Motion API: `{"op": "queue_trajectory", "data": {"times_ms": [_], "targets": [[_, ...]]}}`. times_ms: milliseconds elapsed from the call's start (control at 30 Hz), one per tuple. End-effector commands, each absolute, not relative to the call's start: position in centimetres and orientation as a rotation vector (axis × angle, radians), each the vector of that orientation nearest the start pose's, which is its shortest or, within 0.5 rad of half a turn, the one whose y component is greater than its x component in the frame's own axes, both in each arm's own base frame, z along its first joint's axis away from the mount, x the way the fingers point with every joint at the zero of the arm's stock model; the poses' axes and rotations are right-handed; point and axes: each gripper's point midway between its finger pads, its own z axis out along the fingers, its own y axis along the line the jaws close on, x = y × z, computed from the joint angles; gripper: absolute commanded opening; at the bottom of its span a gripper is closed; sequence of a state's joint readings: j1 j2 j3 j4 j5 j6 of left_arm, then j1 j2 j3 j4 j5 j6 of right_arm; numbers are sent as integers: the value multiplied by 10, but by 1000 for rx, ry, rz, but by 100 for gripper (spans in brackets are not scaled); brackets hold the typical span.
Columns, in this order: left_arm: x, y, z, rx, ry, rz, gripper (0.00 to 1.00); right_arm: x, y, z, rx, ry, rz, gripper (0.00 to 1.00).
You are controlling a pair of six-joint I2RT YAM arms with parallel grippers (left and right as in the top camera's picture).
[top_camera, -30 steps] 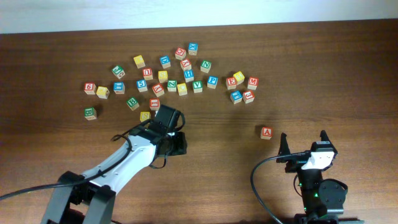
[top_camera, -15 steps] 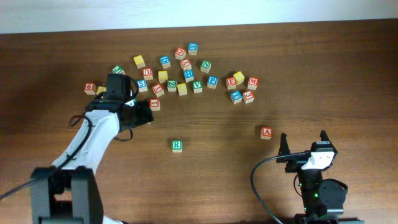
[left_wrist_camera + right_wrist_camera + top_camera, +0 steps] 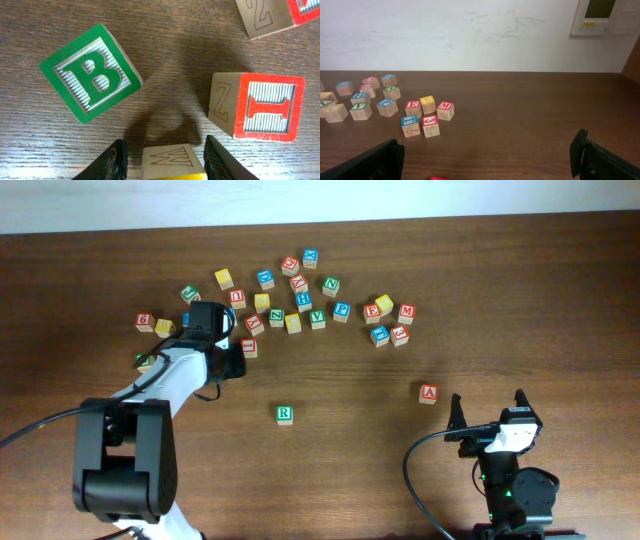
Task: Spell out RSS
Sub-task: 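Grasp a yellow S block from the cluster with the left gripper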
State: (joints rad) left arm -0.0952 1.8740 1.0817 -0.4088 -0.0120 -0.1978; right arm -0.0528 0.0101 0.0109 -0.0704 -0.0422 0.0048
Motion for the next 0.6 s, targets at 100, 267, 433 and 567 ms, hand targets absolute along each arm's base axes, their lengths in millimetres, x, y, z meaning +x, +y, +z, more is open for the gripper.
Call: {"op": "queue_trajectory", "data": {"times_ms": [100, 267, 433, 567], "targets": [[399, -46, -3, -122, 2787, -131, 35, 246, -8, 157, 30, 1643, 0, 98], [386, -44, -8, -127, 2844, -115, 41, 246, -8, 157, 30, 1643, 0, 98], [386, -44, -7, -127, 2843, -115, 34, 246, -8, 157, 30, 1643, 0, 98], [390, -45, -3, -126, 2834, -116, 27, 246, -8, 157, 30, 1643, 0, 98]]}}
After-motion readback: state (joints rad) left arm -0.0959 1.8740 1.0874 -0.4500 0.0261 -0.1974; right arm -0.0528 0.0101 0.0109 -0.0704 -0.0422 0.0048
